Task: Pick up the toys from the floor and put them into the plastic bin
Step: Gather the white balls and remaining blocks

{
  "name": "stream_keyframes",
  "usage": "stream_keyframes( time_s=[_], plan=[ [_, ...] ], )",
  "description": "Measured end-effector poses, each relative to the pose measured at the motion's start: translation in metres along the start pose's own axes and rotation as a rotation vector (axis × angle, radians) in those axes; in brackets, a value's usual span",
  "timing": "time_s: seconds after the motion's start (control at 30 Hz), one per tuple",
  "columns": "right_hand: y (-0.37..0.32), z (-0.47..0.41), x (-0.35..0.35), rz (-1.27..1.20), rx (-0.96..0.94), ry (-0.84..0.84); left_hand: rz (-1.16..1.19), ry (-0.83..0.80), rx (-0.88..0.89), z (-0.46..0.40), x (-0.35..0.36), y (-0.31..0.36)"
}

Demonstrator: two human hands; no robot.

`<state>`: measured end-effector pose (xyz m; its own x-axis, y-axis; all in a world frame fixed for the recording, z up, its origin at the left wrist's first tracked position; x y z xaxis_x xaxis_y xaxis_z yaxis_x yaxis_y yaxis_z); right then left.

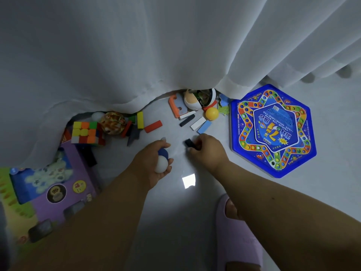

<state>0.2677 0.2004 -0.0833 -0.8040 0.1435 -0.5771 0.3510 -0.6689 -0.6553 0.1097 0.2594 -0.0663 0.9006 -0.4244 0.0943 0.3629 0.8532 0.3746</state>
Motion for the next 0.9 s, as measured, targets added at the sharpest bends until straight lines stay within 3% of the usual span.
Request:
stream_keyframes(
  time_s=[0.1, 0.2, 0.27, 0.33, 0.43, 0.57, 0.73, 0.9],
  plan=[
    [-0.024, 0.003, 0.006, -0.258, -0.048, -0.085, -0.062, -0.010, 0.054, 0.001, 0.004, 0.002],
    [-0.044, 0.007, 0.016, -0.583, 0.041, -0.258, -0.065, -0.053, 0.080, 0.002, 0.008, 0.001],
    [-0.048, 0.007, 0.017, -0.711, 0.101, -0.285, -0.029, -0.049, 0.071, 0.002, 0.008, 0.001],
    [-0.044, -0.001, 0.007, -0.573, 0.045, -0.108, 0.038, -0.038, 0.042, 0.001, 0.006, 0.000],
    [-0.033, -0.016, -0.016, -0.043, -0.108, 0.155, 0.089, -0.008, 0.009, 0.000, -0.001, -0.003],
    [-0.017, -0.033, -0.017, 0.334, -0.062, 0.062, 0.118, 0.006, -0.027, 0.002, -0.006, -0.007],
    [-0.014, -0.034, -0.012, 0.339, -0.087, 0.045, 0.110, 0.011, -0.022, 0.003, -0.006, -0.008],
    [-0.011, -0.028, -0.003, 0.264, -0.037, -0.084, 0.078, -0.052, -0.003, 0.002, -0.009, -0.005]
  ],
)
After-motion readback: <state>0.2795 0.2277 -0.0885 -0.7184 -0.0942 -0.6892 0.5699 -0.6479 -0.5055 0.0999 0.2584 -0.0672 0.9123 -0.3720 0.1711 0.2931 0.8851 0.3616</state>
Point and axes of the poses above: each hand's wrist, its own z-axis away from the middle knuckle, its own x-axis out of the palm, y = z × x, the point moved 4 cm from there along -z, towards the middle knuckle, and after that the axes turned 15 degrees about -z, right-handed, at the moved point
